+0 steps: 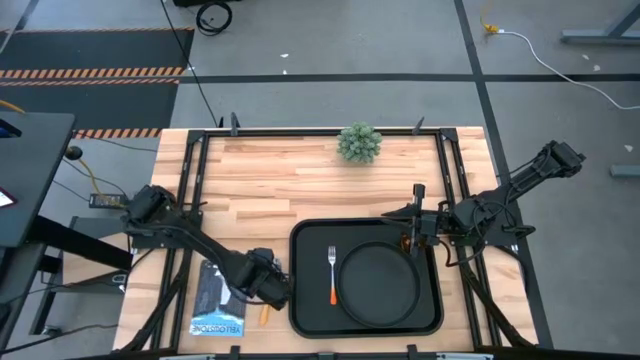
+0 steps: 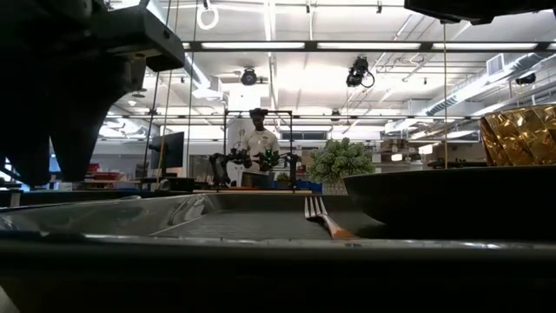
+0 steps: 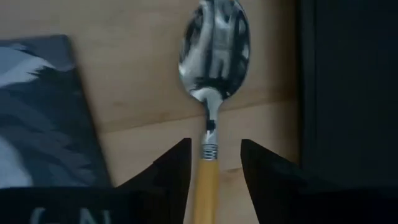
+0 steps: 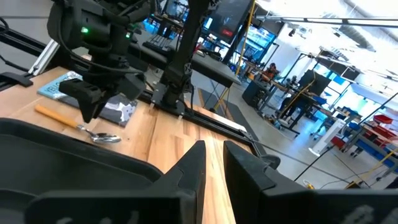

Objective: Pick and place plate/cup/fork/spoon on tray
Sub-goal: Put the yellow spoon on the black tray to the left of the orange spoon

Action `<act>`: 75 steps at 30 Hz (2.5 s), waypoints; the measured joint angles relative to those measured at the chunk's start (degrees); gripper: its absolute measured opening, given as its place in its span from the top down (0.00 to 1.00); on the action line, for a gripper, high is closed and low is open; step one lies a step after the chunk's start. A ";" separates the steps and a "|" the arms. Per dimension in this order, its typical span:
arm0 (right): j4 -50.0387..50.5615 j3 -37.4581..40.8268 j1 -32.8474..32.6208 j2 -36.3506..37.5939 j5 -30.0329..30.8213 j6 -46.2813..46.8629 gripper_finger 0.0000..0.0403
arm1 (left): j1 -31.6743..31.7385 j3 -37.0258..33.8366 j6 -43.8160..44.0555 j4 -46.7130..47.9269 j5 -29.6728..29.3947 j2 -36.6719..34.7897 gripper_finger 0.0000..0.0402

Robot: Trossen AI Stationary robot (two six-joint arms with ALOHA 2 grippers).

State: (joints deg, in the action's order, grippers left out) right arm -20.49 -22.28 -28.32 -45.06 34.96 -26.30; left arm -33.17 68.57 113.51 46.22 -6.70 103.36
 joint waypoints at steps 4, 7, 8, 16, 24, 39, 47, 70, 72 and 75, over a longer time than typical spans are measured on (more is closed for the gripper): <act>-0.13 0.00 0.00 0.00 -0.02 0.17 0.84 | -0.04 5.45 0.20 7.14 -0.08 2.99 0.67; -0.24 0.00 0.00 0.00 -0.04 0.45 0.84 | -0.07 8.33 -0.16 8.45 0.13 5.65 0.67; -0.31 0.00 0.00 0.00 -0.04 0.59 0.84 | -0.05 8.74 -0.44 8.41 0.17 6.52 0.67; -0.44 0.00 0.00 0.00 -0.07 0.41 0.84 | -0.05 8.88 -0.66 8.48 1.34 9.23 0.68; -0.40 0.00 0.00 0.00 -0.09 0.61 0.84 | -0.04 8.88 -0.80 7.67 0.77 10.07 0.68; -0.09 0.00 0.00 -0.02 -0.13 0.85 0.84 | 0.26 8.93 -2.21 5.55 1.58 12.03 0.69; -0.02 0.00 0.00 -0.02 -0.13 0.85 0.84 | 0.31 8.93 -3.18 5.42 2.19 12.05 0.81; 0.02 0.00 -0.02 -0.04 -0.13 0.85 0.84 | 2.42 8.99 -7.74 8.77 0.90 10.66 0.89; 0.03 0.00 -0.02 -0.04 -0.12 0.86 0.84 | 2.43 10.59 -7.78 11.42 0.36 10.65 0.89; -0.01 0.00 -0.02 -0.04 -0.12 0.85 0.84 | 2.73 13.30 -8.22 14.58 -1.50 10.63 0.89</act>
State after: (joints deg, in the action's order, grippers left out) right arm -20.50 -22.28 -28.34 -45.10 34.84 -25.45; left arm -30.44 81.86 105.30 60.80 -8.20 113.99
